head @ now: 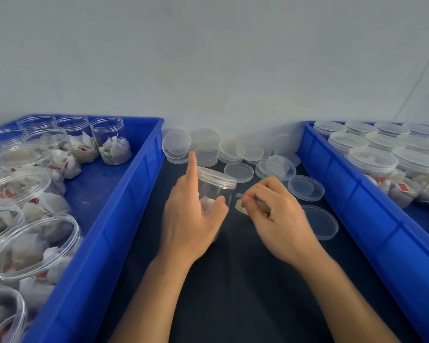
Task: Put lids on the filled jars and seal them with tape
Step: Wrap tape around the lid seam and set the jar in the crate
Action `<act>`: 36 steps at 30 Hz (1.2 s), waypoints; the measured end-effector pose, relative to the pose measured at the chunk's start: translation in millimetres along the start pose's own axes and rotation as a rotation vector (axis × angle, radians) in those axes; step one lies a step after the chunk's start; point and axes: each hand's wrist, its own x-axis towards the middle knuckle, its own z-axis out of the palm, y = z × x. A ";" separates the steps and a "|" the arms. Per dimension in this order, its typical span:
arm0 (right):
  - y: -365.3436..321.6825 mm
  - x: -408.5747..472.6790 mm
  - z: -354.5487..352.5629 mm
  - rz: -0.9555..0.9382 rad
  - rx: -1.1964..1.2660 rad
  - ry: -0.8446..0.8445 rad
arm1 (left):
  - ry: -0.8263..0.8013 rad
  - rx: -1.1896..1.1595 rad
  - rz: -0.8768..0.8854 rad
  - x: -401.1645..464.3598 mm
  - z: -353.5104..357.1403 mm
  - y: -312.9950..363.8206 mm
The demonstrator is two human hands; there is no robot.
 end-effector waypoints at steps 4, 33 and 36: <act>0.4 0.4 -1.6 -0.012 -0.021 0.012 | -0.043 0.047 0.015 -2.0 0.9 3.4; -9.1 -0.8 -3.6 -0.016 -0.076 0.030 | -0.015 0.151 0.011 -4.9 0.9 19.1; -9.9 -0.2 -3.0 -0.028 -0.090 0.039 | -0.006 0.125 -0.001 -5.4 0.6 20.1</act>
